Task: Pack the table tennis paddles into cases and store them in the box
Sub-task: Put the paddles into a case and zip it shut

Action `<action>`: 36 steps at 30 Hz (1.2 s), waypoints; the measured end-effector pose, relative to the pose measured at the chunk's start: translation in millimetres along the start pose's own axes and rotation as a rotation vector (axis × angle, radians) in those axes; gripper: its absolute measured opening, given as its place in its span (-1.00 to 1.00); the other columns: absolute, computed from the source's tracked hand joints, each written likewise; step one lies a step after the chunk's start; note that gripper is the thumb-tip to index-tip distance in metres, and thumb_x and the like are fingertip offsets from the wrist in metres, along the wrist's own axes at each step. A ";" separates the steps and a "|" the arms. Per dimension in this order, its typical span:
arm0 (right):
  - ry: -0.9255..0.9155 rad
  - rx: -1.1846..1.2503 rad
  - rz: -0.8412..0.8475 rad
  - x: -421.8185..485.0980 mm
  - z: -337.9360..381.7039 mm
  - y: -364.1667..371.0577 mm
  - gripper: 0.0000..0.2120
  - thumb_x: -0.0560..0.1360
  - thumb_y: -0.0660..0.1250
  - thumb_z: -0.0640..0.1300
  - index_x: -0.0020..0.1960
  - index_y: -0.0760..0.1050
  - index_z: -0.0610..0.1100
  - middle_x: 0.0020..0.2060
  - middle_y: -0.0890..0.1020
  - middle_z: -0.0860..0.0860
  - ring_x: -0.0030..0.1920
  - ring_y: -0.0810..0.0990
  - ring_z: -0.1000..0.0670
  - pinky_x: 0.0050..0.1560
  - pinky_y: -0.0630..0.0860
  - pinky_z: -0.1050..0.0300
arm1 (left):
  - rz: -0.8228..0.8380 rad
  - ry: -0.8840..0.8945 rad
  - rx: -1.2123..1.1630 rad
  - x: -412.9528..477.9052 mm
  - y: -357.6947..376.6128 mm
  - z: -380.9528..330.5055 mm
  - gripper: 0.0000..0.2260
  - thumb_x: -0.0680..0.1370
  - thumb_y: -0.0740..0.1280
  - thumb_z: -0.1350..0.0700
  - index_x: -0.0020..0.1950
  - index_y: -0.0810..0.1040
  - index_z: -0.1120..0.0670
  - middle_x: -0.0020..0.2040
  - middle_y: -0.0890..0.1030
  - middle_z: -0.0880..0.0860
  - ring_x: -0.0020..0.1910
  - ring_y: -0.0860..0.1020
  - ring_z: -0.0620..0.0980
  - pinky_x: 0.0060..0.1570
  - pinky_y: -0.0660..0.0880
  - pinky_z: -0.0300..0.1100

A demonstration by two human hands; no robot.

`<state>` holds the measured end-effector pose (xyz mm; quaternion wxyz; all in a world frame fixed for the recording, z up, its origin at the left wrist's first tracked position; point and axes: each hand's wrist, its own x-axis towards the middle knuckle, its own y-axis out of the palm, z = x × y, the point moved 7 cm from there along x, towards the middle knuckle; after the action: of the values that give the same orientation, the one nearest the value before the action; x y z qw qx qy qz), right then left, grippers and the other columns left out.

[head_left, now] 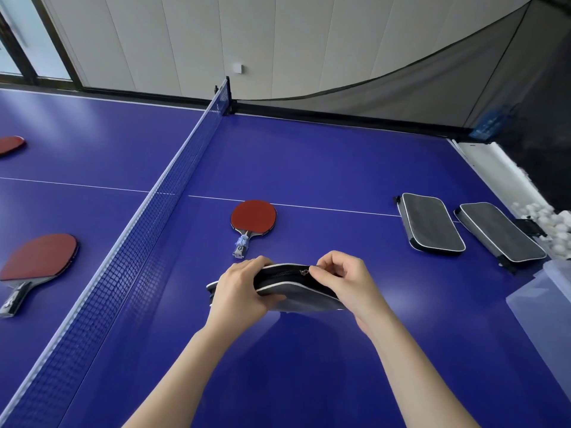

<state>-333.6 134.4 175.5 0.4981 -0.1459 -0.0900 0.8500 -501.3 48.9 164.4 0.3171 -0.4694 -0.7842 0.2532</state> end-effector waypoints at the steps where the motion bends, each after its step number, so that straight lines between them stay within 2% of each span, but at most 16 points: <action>1: -0.015 -0.041 -0.055 2.6 1.3 -3.8 -0.84 0.46 0.40 -0.10 -0.28 0.51 -0.06 -0.37 0.57 0.11 -0.34 0.49 0.19 -0.34 0.38 0.39 | 0.001 -0.019 -0.022 0.1 0.1 2.0 -0.67 0.24 0.56 0.10 -0.05 0.58 -0.02 -0.23 0.61 -0.14 -0.19 0.52 -0.06 -0.22 0.37 -0.35; 5: -0.045 -0.204 -0.212 16.3 2.7 -19.4 -0.82 0.42 0.42 -0.13 -0.33 0.50 -0.04 -0.42 0.56 0.12 -0.38 0.50 0.21 -0.41 0.38 0.43 | -0.017 -0.114 -0.122 3.4 -4.6 9.5 -0.67 0.22 0.59 0.11 -0.11 0.56 -0.07 -0.28 0.64 -0.16 -0.22 0.59 -0.12 -0.23 0.48 -0.25; 8: 0.018 -0.284 -0.283 25.8 -9.7 -38.1 -0.83 0.43 0.41 -0.16 -0.31 0.49 -0.07 -0.36 0.57 0.07 -0.29 0.51 0.09 -0.36 0.38 0.31 | -0.069 -0.174 -0.236 5.4 -15.1 20.7 -0.63 0.20 0.61 0.12 -0.16 0.52 -0.17 -0.29 0.63 -0.22 -0.24 0.59 -0.23 -0.29 0.43 -0.44; 11: 0.080 -0.294 -0.370 30.6 -22.0 -68.3 -0.84 0.43 0.41 -0.17 -0.29 0.48 -0.09 -0.33 0.57 0.04 -0.25 0.51 0.03 -0.33 0.38 0.26 | -0.110 -0.198 -0.367 6.0 -29.2 36.4 -0.63 0.20 0.63 0.14 -0.14 0.57 -0.14 -0.23 0.65 -0.16 -0.25 0.60 -0.21 -0.29 0.45 -0.44; 14: 0.164 -0.153 -0.413 33.8 -33.0 -89.9 -0.82 0.42 0.43 -0.17 -0.30 0.48 -0.12 -0.30 0.57 0.04 -0.21 0.52 0.02 -0.28 0.43 0.22 | -0.126 -0.226 -0.485 4.8 -38.8 49.3 -0.60 0.17 0.64 0.11 -0.12 0.59 -0.18 -0.19 0.67 -0.13 -0.23 0.62 -0.21 -0.26 0.50 -0.36; 18: 0.254 0.078 -0.386 38.7 -41.8 -87.4 -0.85 0.43 0.43 -0.22 -0.28 0.50 -0.19 -0.19 0.64 -0.11 -0.07 0.59 -0.10 0.01 0.57 -0.07 | -0.137 -0.340 -0.646 0.3 -35.1 63.2 -0.53 0.06 0.61 -0.04 -0.07 0.62 -0.17 -0.13 0.70 -0.11 -0.18 0.65 -0.19 -0.18 0.51 -0.23; 21: 0.287 0.191 -0.390 40.3 -44.1 -86.5 -0.90 0.46 0.38 -0.29 -0.22 0.50 -0.24 -0.12 0.67 -0.20 -0.02 0.65 -0.15 0.01 0.61 -0.17 | -0.176 -0.438 -0.783 -3.6 -31.6 76.0 -0.50 -0.02 0.60 -0.06 -0.10 0.64 -0.16 -0.15 0.71 -0.09 -0.21 0.67 -0.16 -0.24 0.54 -0.21; 24: 0.294 0.217 -0.402 42.4 -43.3 -84.8 -0.91 0.47 0.36 -0.32 -0.20 0.49 -0.27 -0.13 0.66 -0.22 -0.09 0.67 -0.14 -0.07 0.63 -0.14 | -0.177 -0.507 -0.871 -7.7 -25.6 85.4 -0.50 -0.05 0.61 -0.02 -0.14 0.66 -0.11 -0.16 0.72 -0.04 -0.23 0.68 -0.12 -0.29 0.55 -0.21; 27: 0.295 0.271 -0.405 42.9 -40.8 -77.9 -0.87 0.48 0.35 -0.32 -0.23 0.46 -0.24 -0.15 0.65 -0.21 -0.17 0.65 -0.12 -0.23 0.59 -0.01 | -0.191 -0.595 -0.983 -14.3 -17.0 98.5 -0.46 -0.05 0.61 0.03 -0.09 0.66 0.01 -0.12 0.72 0.01 -0.18 0.69 -0.05 -0.28 0.56 -0.18; 29: 0.268 0.276 -0.409 42.5 -36.9 -73.9 -0.87 0.48 0.36 -0.31 -0.23 0.46 -0.23 -0.15 0.66 -0.20 -0.13 0.65 -0.11 -0.19 0.61 -0.04 | -0.190 -0.646 -1.043 -19.2 -12.2 107.0 -0.40 -0.05 0.61 0.04 -0.02 0.64 0.05 -0.08 0.72 0.04 -0.13 0.68 0.01 -0.23 0.57 -0.13; 32: 0.227 0.272 -0.428 38.1 -30.6 -66.5 -0.88 0.46 0.38 -0.26 -0.24 0.50 -0.23 -0.14 0.67 -0.20 -0.09 0.63 -0.13 -0.03 0.61 -0.15 | -0.171 -0.675 -1.118 -25.5 -6.1 117.2 -0.37 0.00 0.60 0.06 0.06 0.62 0.08 -0.02 0.71 0.07 -0.07 0.68 0.04 -0.16 0.57 -0.06; 36: 0.222 0.334 -0.414 32.5 -25.7 -57.3 -0.89 0.45 0.39 -0.23 -0.22 0.52 -0.24 -0.17 0.66 -0.19 -0.14 0.59 -0.09 -0.04 0.54 -0.09 | -0.179 -0.656 -1.222 -27.5 -3.8 125.9 -0.53 0.14 0.56 0.14 0.05 0.65 0.05 0.03 0.70 0.08 -0.01 0.67 0.06 -0.12 0.57 -0.05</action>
<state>-292.9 190.9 163.2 0.6850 -0.1325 0.0787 0.7121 -586.2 10.1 75.4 -0.2371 -0.3966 -0.8770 -0.1319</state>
